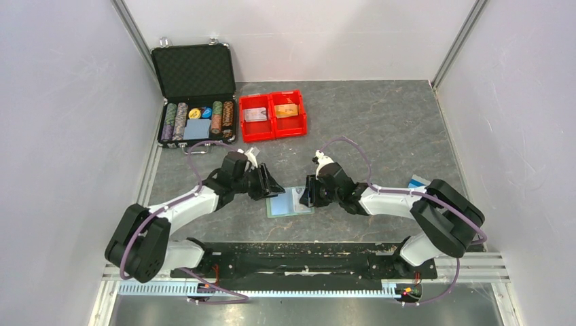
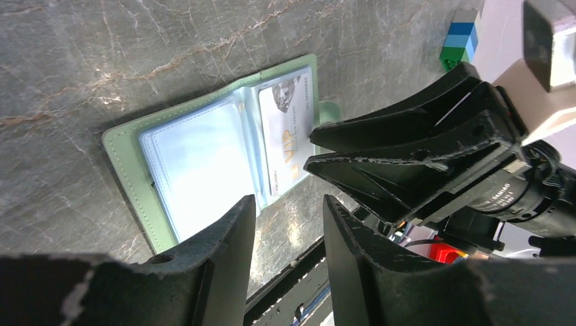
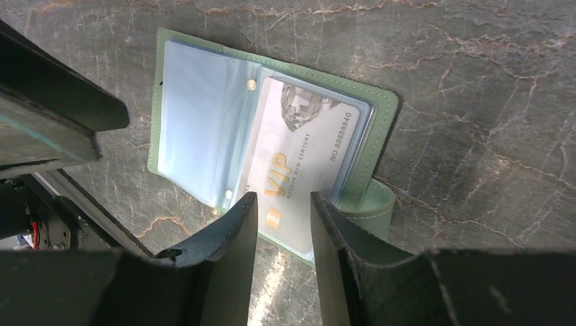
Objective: Take the credit cards out of the card holder
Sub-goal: Remove the credit card from the card holder.
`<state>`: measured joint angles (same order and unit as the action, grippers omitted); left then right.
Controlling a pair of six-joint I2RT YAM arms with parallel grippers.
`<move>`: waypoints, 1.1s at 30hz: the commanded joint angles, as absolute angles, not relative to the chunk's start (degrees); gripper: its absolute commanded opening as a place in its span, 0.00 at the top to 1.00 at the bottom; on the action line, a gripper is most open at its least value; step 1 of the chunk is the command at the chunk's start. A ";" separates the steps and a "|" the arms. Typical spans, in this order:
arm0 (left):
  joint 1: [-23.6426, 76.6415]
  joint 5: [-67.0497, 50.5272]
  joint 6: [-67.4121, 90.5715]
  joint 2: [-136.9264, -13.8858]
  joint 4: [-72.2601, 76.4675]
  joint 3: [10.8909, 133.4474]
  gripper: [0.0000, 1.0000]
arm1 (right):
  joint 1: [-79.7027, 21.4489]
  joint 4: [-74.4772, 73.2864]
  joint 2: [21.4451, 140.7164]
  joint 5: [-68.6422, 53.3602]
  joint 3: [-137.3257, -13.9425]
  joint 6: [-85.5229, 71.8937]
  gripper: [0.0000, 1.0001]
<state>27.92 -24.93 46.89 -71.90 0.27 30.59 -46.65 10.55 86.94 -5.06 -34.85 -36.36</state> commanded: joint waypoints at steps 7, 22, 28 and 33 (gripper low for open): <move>29.18 -29.18 47.73 -80.94 10.40 30.96 0.59 | -45.79 9.24 83.49 -1.77 -35.27 -34.81 0.64; 29.27 -28.17 47.20 -84.95 12.39 28.49 0.62 | -45.50 10.74 86.08 -3.76 -34.45 -35.59 0.66; 29.27 -28.21 47.20 -84.78 12.39 28.36 0.62 | -45.44 9.91 86.79 -3.50 -34.67 -35.48 0.67; 29.29 -28.11 47.26 -84.71 12.39 28.25 0.61 | -45.44 9.11 87.07 -2.69 -34.89 -35.04 0.67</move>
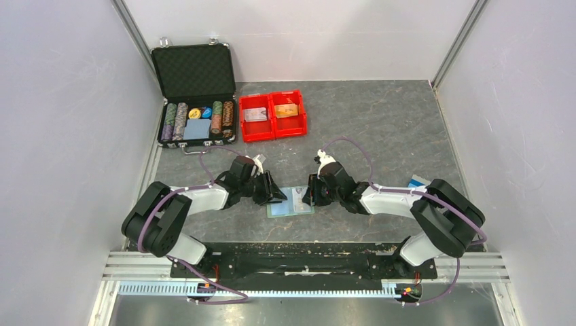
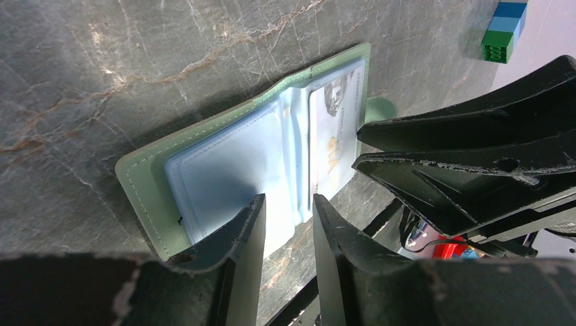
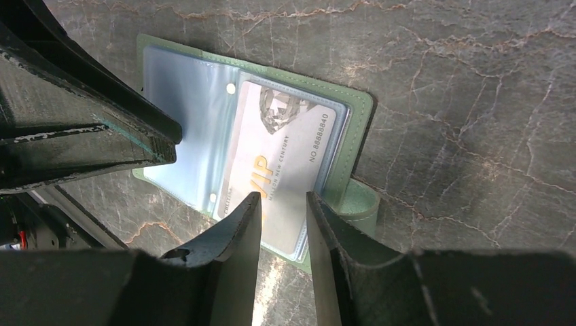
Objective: Take the credit cards out of the card holder
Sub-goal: Remove the credit card from the card holder.
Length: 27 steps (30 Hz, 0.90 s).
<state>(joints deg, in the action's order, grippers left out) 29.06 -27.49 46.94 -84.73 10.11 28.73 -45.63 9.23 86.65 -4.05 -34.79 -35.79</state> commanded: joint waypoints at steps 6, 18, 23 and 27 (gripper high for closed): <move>29.36 -28.66 47.20 -85.07 12.39 27.88 0.60 | -45.45 8.84 86.75 -1.50 -34.64 -34.12 0.67; 29.61 -28.74 47.46 -84.92 12.39 27.84 0.60 | -45.47 11.59 88.38 -5.70 -34.10 -35.32 0.70; 29.95 -28.79 47.46 -85.12 12.63 27.94 0.60 | -45.46 13.51 88.92 -7.69 -33.37 -36.25 0.72; 30.28 -29.07 47.77 -85.36 13.72 27.87 0.60 | -45.44 15.53 89.73 -9.40 -32.63 -37.12 0.75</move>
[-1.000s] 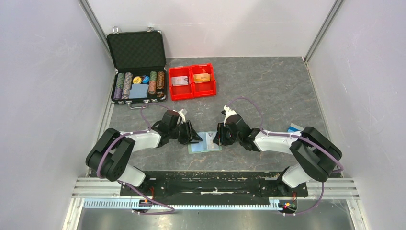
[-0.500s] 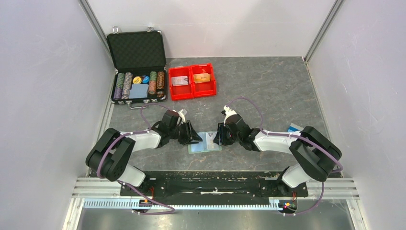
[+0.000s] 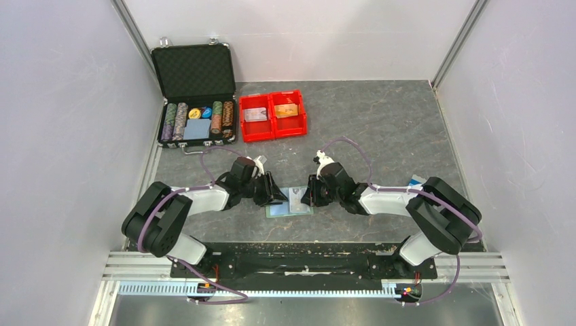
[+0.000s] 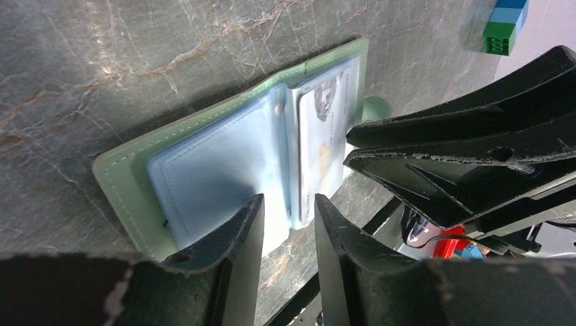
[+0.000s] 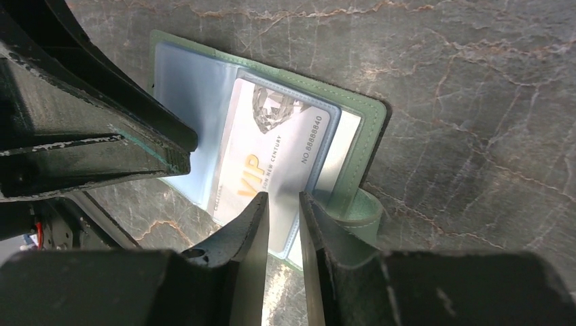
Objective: Take the credit cards out of the card holder
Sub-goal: Remove the credit card from the card holder.
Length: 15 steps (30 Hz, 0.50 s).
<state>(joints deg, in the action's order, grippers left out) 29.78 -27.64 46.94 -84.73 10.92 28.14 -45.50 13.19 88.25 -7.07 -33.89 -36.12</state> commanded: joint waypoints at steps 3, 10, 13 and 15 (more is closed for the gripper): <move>30.52 -29.60 48.14 -85.77 14.67 27.80 0.60 | -45.44 16.60 90.08 -9.94 -31.96 -37.54 0.77; 30.94 -30.65 48.93 -86.20 16.78 27.77 0.65 | -45.45 18.35 89.58 -10.31 -31.21 -37.87 0.80; 31.19 -31.22 49.52 -86.31 18.23 27.62 0.67 | -45.44 18.64 89.75 -10.38 -31.07 -37.97 0.81; 31.37 -31.39 49.74 -86.59 18.99 27.59 0.68 | -45.46 18.88 89.77 -10.51 -30.86 -38.06 0.81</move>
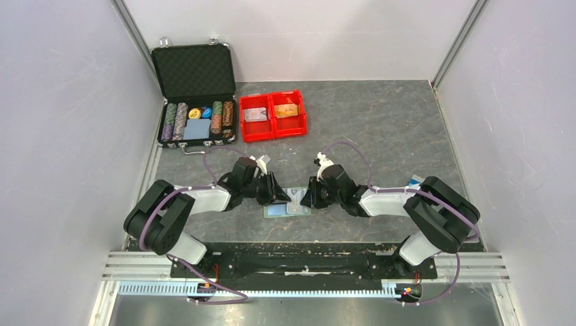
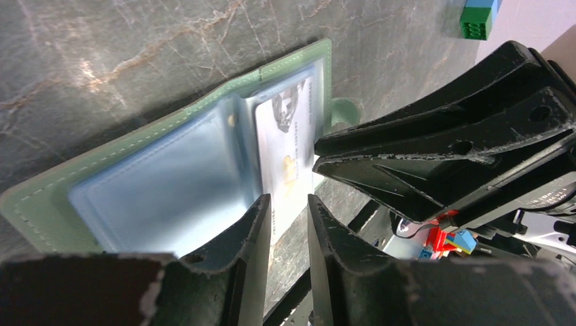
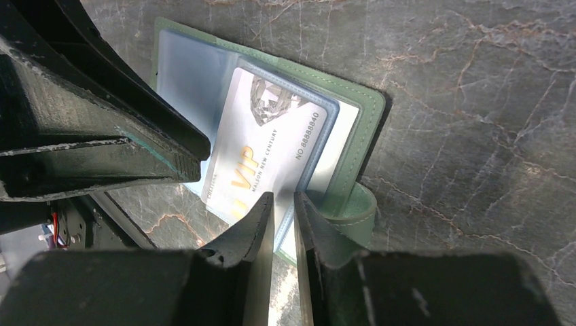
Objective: Take the credit cards out of the card holder
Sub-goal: Remove the credit card from the card holder.
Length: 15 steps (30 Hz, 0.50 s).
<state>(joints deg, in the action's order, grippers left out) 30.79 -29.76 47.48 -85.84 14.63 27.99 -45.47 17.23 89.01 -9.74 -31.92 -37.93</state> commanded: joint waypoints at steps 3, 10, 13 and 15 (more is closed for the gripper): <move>31.56 -31.38 49.83 -87.36 19.62 27.60 0.69 | -45.45 19.15 89.84 -10.59 -30.76 -38.21 0.82; 31.77 -31.04 49.86 -87.48 19.73 27.38 0.66 | -45.48 19.20 89.82 -10.52 -30.68 -38.14 0.83; 31.73 -30.90 50.01 -85.98 19.24 27.42 0.65 | -45.49 19.22 89.96 -10.48 -30.59 -38.06 0.83; 31.75 -30.16 49.94 -84.72 17.59 27.76 0.63 | -45.48 19.18 90.06 -10.46 -30.59 -38.10 0.83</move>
<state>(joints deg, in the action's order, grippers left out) 31.38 -30.57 48.36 -87.46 17.67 27.73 -45.47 18.39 89.10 -10.48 -31.24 -38.00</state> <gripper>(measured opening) 0.354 0.175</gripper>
